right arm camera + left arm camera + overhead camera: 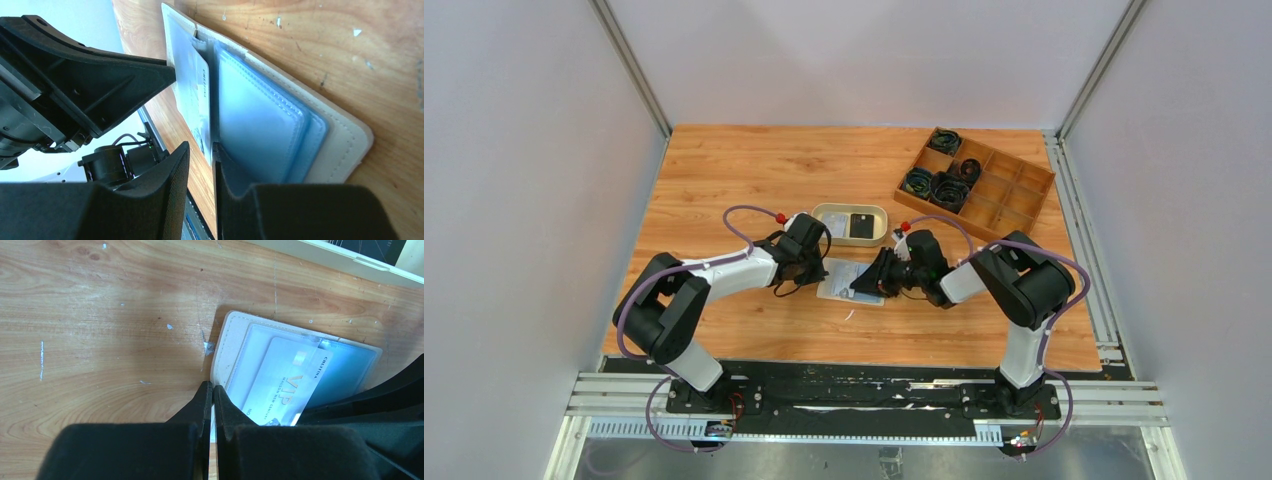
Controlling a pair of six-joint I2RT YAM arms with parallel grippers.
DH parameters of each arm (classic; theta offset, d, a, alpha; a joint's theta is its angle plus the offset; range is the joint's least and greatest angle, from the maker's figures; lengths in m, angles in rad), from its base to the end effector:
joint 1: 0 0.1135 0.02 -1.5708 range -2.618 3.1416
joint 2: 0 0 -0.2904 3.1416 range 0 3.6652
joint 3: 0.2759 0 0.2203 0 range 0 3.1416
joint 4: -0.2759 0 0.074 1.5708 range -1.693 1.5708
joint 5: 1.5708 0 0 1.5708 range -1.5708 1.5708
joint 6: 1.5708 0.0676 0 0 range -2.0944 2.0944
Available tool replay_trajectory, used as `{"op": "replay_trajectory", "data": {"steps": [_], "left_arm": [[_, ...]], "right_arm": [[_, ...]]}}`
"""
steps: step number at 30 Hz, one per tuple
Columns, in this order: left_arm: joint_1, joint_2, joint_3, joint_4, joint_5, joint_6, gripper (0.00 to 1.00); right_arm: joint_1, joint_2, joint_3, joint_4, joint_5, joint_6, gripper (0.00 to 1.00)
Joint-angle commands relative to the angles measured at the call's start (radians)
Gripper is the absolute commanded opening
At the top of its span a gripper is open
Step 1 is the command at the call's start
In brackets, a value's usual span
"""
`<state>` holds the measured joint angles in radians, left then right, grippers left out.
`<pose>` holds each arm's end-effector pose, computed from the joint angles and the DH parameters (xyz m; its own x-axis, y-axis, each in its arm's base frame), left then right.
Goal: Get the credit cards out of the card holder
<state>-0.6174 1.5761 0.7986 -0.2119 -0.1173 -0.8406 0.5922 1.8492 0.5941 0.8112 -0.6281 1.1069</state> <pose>0.2428 -0.1627 0.1800 -0.8438 -0.3083 -0.4392 -0.1591 0.9254 -0.3439 0.2590 0.2221 0.1546 -0.9571 0.2283 -0.1784 -0.0804 0.3822 0.9206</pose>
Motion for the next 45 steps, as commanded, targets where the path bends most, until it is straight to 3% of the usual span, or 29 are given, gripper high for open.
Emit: {"op": "replay_trajectory", "data": {"steps": [1,12,15,17,18,22,26,31,35,39,45], "left_arm": [[0.001,0.022,0.011,-0.017,-0.013,0.014,0.0],[0.002,0.032,0.013,-0.018,-0.004,0.02,0.0],[0.002,0.032,0.013,-0.02,-0.005,0.02,0.0],[0.002,0.03,0.014,-0.021,-0.007,0.02,0.0],[0.002,0.03,0.015,-0.021,-0.008,0.02,0.0],[0.004,0.028,0.016,-0.023,-0.011,0.021,0.0],[0.012,0.021,0.013,-0.026,-0.018,0.027,0.0],[0.032,-0.021,0.003,-0.05,-0.054,0.046,0.0],[0.047,-0.037,-0.009,-0.048,-0.052,0.051,0.0],[0.051,-0.04,-0.019,-0.033,-0.037,0.042,0.0],[0.052,-0.079,-0.037,-0.021,-0.018,0.022,0.0]], "right_arm": [[-0.012,0.01,0.022,-0.03,0.009,-0.019,0.28],[-0.002,0.057,0.045,-0.042,0.011,-0.021,0.28],[-0.001,0.065,0.049,-0.031,0.003,-0.014,0.19],[-0.002,0.06,0.044,-0.029,0.001,-0.013,0.03],[-0.002,0.054,0.041,-0.031,0.001,-0.013,0.0],[-0.006,-0.006,0.022,-0.087,-0.008,-0.036,0.0],[-0.025,-0.125,0.03,-0.305,0.003,-0.131,0.0],[-0.064,-0.262,0.172,-0.698,0.017,-0.351,0.0],[-0.078,-0.325,0.352,-0.908,0.041,-0.474,0.0],[-0.089,-0.262,0.526,-0.939,0.052,-0.482,0.0],[-0.096,0.003,0.776,-0.896,0.038,-0.436,0.0]]}}
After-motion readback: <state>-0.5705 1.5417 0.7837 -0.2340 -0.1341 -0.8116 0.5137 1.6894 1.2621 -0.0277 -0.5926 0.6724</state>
